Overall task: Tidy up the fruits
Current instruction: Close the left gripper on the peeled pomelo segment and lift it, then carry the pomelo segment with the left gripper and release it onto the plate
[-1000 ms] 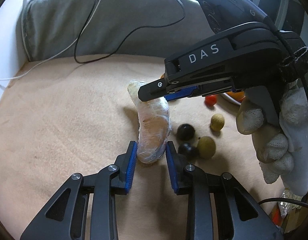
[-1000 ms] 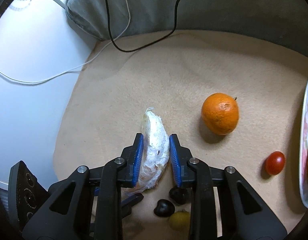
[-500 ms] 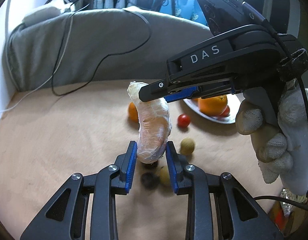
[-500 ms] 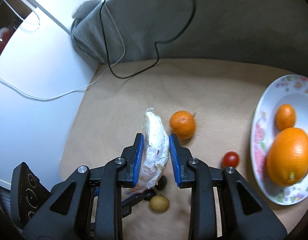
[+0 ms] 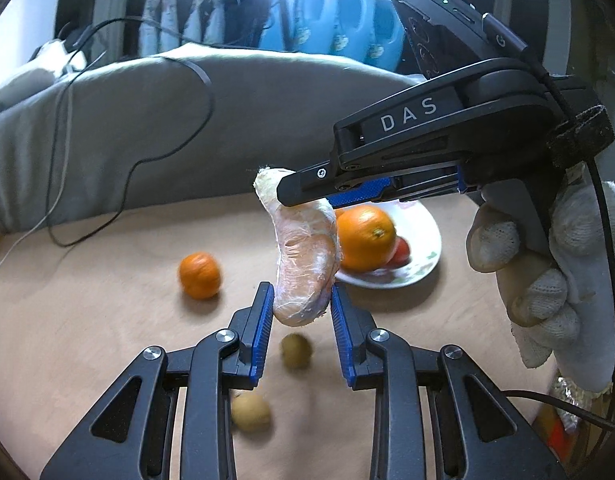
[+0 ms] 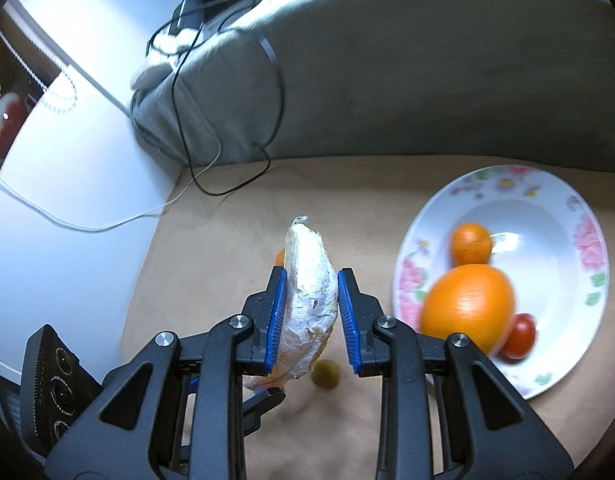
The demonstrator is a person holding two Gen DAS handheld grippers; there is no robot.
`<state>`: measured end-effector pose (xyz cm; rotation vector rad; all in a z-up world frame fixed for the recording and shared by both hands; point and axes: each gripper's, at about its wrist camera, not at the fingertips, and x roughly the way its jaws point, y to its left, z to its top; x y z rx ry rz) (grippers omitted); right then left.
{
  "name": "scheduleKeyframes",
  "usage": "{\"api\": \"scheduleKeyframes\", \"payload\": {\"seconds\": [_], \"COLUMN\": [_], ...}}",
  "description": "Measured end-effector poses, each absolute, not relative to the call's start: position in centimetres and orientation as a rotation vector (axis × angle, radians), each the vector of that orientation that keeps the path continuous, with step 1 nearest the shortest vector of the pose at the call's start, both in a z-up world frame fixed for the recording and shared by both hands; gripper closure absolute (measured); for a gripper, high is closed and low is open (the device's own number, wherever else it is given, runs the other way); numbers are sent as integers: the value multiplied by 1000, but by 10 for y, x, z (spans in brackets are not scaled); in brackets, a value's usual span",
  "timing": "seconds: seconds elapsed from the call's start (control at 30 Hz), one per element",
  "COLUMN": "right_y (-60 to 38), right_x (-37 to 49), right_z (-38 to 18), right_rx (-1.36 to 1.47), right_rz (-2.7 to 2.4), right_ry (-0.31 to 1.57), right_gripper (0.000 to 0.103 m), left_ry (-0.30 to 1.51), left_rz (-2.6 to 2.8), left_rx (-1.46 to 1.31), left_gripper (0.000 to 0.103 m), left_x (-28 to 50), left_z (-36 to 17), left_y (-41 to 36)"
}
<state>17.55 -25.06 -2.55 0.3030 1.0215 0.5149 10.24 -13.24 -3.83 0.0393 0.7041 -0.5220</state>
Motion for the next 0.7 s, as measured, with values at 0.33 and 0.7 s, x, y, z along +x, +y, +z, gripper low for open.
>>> {"api": "scheduleKeyframes", "payload": {"seconds": [0.33,0.7], "right_y": [-302,-350], "right_x": [174,176], "right_z": [-18,-16], "right_rx": [342,380], "right_rz": [458,399], "right_ry": [982,962], "right_gripper": [76,76], "left_ry": [677,668], "left_rz": [-586,-634], "left_rx": [69,81], "left_gripper": [76,76], "left_x": [107,121], "left_z": [-29,-25], "left_y": [-178,-221]}}
